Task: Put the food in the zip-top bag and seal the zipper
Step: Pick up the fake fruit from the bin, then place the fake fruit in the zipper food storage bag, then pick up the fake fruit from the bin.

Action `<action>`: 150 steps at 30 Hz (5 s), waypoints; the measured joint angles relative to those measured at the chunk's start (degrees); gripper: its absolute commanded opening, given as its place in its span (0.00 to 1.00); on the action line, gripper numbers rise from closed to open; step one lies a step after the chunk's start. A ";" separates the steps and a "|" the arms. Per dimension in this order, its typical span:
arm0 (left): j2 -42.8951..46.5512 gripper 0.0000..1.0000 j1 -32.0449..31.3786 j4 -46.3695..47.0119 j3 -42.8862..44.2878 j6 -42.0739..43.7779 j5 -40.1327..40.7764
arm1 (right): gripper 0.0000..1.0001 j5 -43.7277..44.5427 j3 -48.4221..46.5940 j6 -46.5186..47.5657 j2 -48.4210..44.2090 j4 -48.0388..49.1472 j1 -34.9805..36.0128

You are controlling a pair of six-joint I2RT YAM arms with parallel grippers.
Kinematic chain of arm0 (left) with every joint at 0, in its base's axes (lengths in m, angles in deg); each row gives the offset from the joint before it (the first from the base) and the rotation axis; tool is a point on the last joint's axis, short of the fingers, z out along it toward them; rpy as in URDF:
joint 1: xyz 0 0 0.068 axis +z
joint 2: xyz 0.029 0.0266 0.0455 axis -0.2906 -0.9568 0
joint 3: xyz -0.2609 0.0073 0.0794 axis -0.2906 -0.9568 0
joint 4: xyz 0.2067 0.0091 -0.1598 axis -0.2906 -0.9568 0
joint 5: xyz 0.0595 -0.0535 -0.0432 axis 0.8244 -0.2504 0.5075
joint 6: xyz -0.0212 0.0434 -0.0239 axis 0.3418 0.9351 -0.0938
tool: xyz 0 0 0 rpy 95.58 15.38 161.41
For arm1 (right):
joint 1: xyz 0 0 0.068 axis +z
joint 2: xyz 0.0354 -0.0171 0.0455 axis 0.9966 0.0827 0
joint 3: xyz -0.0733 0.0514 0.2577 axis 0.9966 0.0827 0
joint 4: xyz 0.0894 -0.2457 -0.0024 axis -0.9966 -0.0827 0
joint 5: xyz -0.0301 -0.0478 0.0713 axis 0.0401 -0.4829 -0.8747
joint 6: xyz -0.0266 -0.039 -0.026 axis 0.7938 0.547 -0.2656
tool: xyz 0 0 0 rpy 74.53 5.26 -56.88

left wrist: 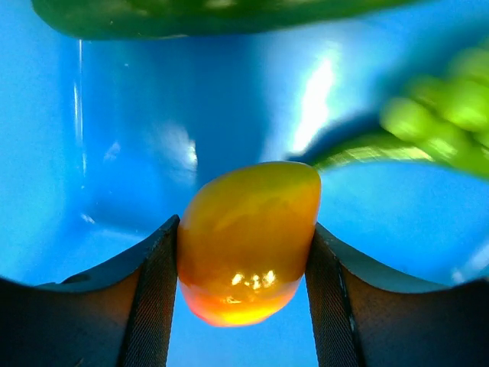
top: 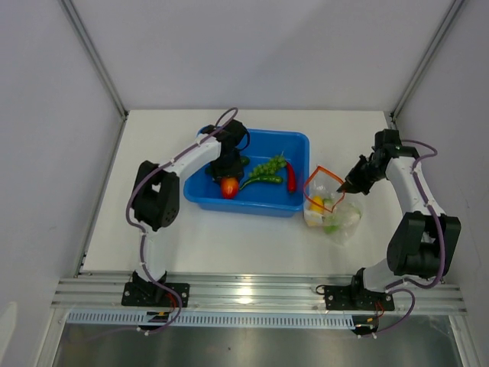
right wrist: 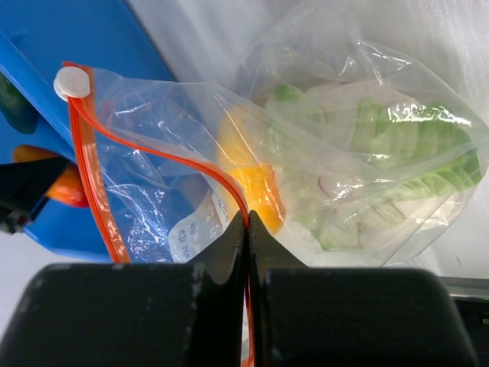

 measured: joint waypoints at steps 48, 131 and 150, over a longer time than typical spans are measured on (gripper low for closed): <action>8.90 0.02 -18.62 57.55 -5.11 -2.93 -45.68 | 0.00 -14.73 10.23 -8.02 -17.59 6.36 2.84; -16.26 0.88 2.51 10.97 20.83 15.72 -34.97 | 0.00 -13.33 12.44 -8.70 -10.23 7.65 -0.04; -16.52 0.87 3.39 20.90 17.70 2.23 -28.00 | 0.00 -13.31 12.50 -9.31 -8.17 8.52 -0.04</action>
